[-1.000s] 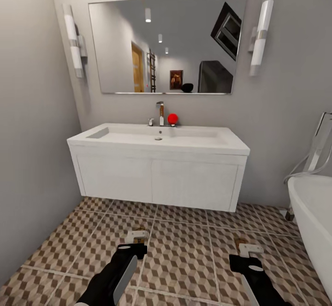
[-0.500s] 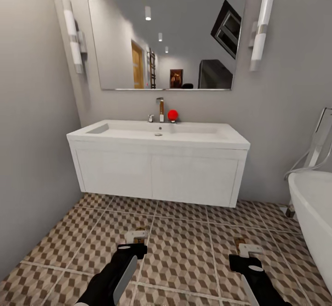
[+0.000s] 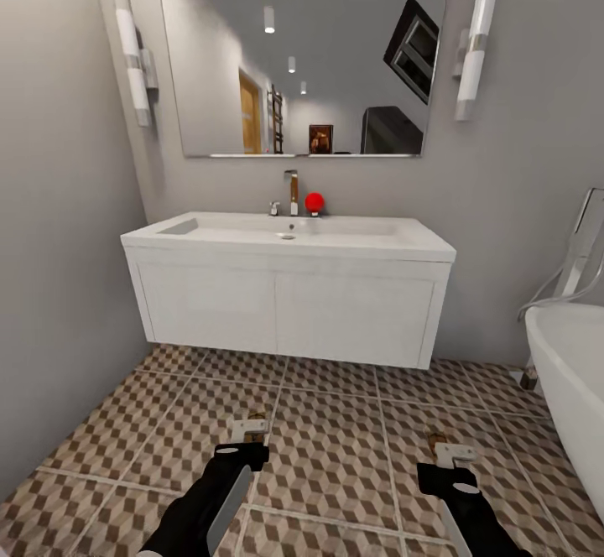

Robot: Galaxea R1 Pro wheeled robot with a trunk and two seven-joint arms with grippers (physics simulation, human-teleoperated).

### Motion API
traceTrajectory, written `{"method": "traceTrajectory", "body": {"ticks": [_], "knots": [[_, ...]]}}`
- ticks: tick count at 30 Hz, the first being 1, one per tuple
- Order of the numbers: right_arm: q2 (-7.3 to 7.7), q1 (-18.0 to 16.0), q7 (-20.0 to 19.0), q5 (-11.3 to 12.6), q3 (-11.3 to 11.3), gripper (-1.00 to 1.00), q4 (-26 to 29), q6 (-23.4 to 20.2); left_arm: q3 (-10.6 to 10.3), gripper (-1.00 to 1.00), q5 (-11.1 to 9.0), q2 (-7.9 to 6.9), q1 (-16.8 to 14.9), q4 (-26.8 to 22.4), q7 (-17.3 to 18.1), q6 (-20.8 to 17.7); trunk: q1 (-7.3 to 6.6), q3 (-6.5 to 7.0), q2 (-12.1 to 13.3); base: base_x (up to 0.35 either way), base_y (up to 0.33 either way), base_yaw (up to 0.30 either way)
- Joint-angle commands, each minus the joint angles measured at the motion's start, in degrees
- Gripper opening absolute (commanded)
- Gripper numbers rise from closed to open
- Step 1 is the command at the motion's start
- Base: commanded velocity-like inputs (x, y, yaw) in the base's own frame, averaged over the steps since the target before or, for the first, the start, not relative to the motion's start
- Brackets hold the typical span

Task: Take the four mousetraps from the cabinet in the bathroom and place them on the bathroom floor. Make sure all four end up on the same floor surface, and ensure that at least two of them are either under or directly next to the same bathroom sink.

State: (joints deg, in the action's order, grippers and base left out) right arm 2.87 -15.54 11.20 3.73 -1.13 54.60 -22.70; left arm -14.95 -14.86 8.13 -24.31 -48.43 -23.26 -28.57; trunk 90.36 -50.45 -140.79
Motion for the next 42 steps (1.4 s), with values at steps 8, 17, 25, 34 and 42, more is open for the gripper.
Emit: {"method": "traceTrajectory", "body": {"ticks": [8,17,25,34,42], "knots": [[0.03,0.0,0.4,0.4,0.1,-1.00,0.2,-0.2,-0.2,-1.00,-0.5,-0.01,0.0,-0.1,-0.6,-0.2,1.36,-1.59,-2.5,0.000,0.000,0.000],[0.03,-0.1,0.3,0.4,0.1,-1.00,0.1,-0.2,-0.2,-1.00,-0.5,-0.07,0.0,-0.1,-0.6,-0.2,1.59,-3.58,-2.6,0.000,0.000,0.000],[0.03,-0.1,0.3,0.5,0.1,-1.00,0.1,-0.2,-0.2,-1.00,-0.5,-0.05,0.0,-0.1,-0.6,-0.2,1.78,-5.13,-2.7,0.000,0.000,0.000],[0.00,0.0,0.3,0.5,0.1,-1.00,0.1,-0.2,-0.3,-1.00,-0.3,-0.05,0.0,-0.2,-0.9,0.0,1.78,-5.13,-2.7,0.000,0.000,0.000],[0.03,0.0,0.3,0.5,0.1,-1.00,0.1,-0.1,-0.1,-1.00,-0.2,-0.05,0.0,-0.9,-1.2,0.0,1.78,-5.13,-2.7,0.000,0.000,0.000]]}}
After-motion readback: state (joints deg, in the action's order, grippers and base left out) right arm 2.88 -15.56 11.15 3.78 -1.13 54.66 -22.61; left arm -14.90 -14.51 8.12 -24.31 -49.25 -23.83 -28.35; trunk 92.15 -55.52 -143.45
